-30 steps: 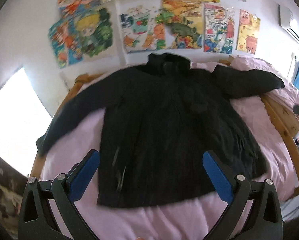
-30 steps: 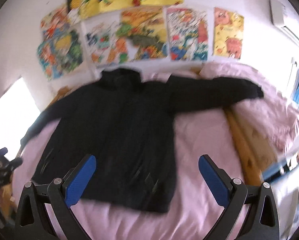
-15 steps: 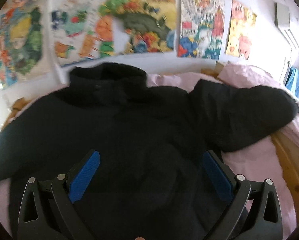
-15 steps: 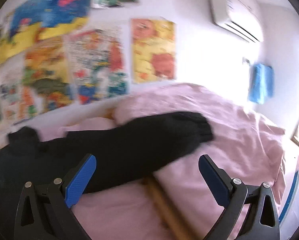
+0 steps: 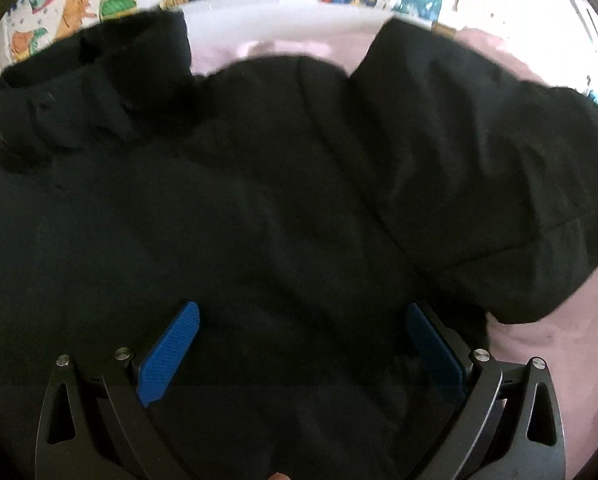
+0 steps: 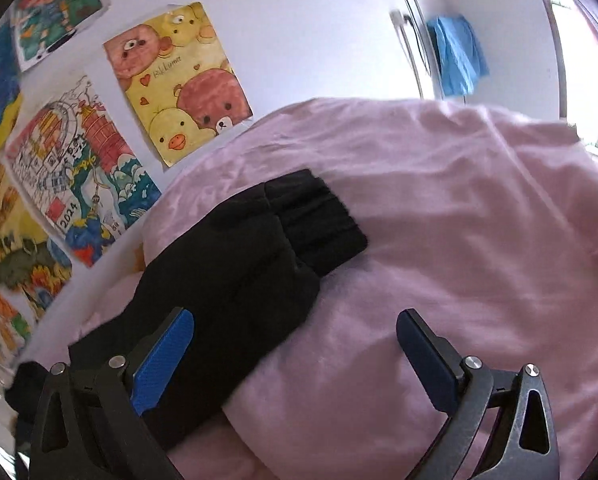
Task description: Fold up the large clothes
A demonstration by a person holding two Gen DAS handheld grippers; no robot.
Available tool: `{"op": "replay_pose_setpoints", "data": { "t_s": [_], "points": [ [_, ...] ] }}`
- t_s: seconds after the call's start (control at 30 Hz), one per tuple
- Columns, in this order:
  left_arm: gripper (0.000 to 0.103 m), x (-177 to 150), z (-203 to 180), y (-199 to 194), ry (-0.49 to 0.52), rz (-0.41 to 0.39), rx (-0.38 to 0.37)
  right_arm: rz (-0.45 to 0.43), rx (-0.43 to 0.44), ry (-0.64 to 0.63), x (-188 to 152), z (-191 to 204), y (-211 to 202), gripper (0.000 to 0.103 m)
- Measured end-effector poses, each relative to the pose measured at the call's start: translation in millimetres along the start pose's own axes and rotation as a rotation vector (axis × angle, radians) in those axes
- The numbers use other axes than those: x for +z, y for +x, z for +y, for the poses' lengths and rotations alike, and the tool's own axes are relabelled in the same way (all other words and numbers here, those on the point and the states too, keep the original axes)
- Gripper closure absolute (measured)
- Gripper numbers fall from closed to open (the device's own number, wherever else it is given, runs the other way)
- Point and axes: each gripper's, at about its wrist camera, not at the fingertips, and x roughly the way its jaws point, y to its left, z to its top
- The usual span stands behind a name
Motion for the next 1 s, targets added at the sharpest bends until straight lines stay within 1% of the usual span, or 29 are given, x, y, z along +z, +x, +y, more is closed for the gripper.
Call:
{"op": "replay_pose_setpoints", "data": {
  "t_s": [0.03,0.07,0.13,0.2,0.23,0.27,0.3,0.33,0.37,0.4,0.5,0.6,0.7,0.8,0.83,0.87,0.97,1.0],
  "points": [
    [0.001,0,1,3,0.002,0.000,0.003,0.006,0.003,-0.004,0,3,6,0.007],
    [0.001,-1,3,7,0.005,0.001,0.008,0.007,-0.005,-0.019,-1,7,9,0.011],
    [0.001,-2,6,14,0.007,0.005,0.013,-0.005,-0.024,-0.065,-4,17,15,0.021],
    [0.001,-4,9,21,0.013,0.008,0.019,-0.014,-0.033,-0.098,-6,26,19,0.050],
    [0.001,-5,10,23,0.016,0.010,0.022,-0.018,-0.034,-0.104,-6,28,19,0.054],
    [0.001,-5,13,25,0.017,0.012,0.022,-0.025,-0.031,-0.104,-7,31,20,0.062],
    [0.001,-6,16,24,0.014,0.011,0.018,-0.037,-0.022,-0.106,-8,33,19,0.072],
    [0.001,-5,18,23,0.010,0.010,0.013,-0.053,-0.015,-0.110,-8,35,16,0.077],
    [0.001,-5,22,21,0.002,0.007,0.001,-0.072,-0.005,-0.116,-8,38,14,0.085],
    [0.001,-5,28,18,-0.011,0.004,-0.018,-0.087,0.010,-0.119,-9,40,10,0.090],
    [0.001,-4,47,10,-0.048,-0.008,-0.049,-0.129,0.071,-0.125,-9,51,-4,0.093],
    [0.001,-4,72,-4,-0.104,-0.018,-0.073,-0.184,0.158,-0.163,-10,70,-25,0.094],
    [0.001,-4,102,-25,-0.162,-0.032,-0.090,-0.227,0.259,-0.218,-15,98,-47,0.094],
    [0.001,-11,128,-52,-0.206,-0.051,-0.098,-0.241,0.355,-0.275,-25,130,-65,0.094],
    [0.001,-15,139,-68,-0.224,-0.056,-0.098,-0.242,0.383,-0.291,-29,138,-70,0.094],
    [0.001,-8,141,-70,-0.236,-0.061,-0.097,-0.240,0.422,-0.315,-35,152,-76,0.094],
    [0.001,-20,174,-106,-0.295,-0.083,-0.119,-0.228,0.518,-0.380,-52,191,-87,0.094],
    [0.001,-25,178,-116,-0.314,-0.091,-0.130,-0.222,0.543,-0.400,-58,203,-89,0.094]
  ]
}}
